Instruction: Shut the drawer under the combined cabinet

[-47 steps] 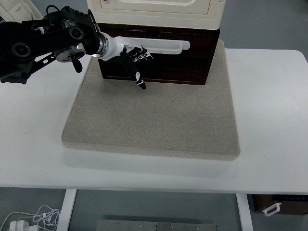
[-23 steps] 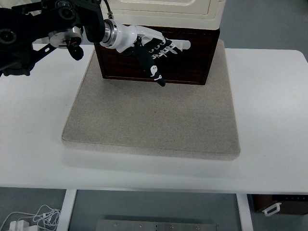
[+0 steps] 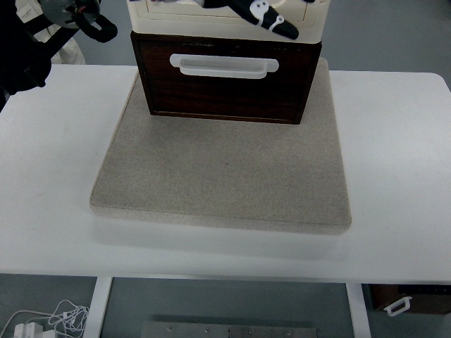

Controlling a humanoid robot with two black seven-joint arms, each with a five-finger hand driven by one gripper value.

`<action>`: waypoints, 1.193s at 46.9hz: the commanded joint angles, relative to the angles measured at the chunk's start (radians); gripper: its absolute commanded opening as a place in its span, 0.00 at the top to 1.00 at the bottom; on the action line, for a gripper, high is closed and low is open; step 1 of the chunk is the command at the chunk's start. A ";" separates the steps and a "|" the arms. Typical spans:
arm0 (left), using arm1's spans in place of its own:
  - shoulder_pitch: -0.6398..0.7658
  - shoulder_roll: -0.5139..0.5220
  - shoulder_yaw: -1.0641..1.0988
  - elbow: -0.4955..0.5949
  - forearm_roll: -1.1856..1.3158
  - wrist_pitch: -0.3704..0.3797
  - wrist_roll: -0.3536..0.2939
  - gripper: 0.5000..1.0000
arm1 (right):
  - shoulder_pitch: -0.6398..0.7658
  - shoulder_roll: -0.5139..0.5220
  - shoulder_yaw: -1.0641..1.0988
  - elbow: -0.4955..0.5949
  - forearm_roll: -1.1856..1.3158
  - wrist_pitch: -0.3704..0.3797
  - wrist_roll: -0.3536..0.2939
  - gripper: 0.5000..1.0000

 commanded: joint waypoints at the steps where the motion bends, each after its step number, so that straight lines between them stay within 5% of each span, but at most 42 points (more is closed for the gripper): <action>1: 0.004 0.000 -0.091 0.006 -0.014 0.005 -0.034 0.00 | 0.000 0.000 0.000 0.000 0.000 0.000 0.000 0.10; 10: 0.009 0.000 -0.306 0.056 -0.053 0.047 -0.060 0.00 | 0.000 0.000 0.000 0.000 0.000 0.000 0.000 0.10; 22: -0.001 0.038 -0.399 0.134 -0.086 0.283 -0.059 0.00 | 0.000 0.000 0.000 0.000 0.000 0.000 0.000 0.10; 33: 0.002 0.101 -0.461 0.214 -0.123 0.404 -0.062 0.00 | -0.002 0.000 0.000 0.000 0.000 0.000 0.000 0.10; 56: 0.007 0.149 -0.444 0.593 -0.293 0.441 -0.045 0.00 | -0.002 0.000 0.000 0.000 0.000 0.000 0.000 0.10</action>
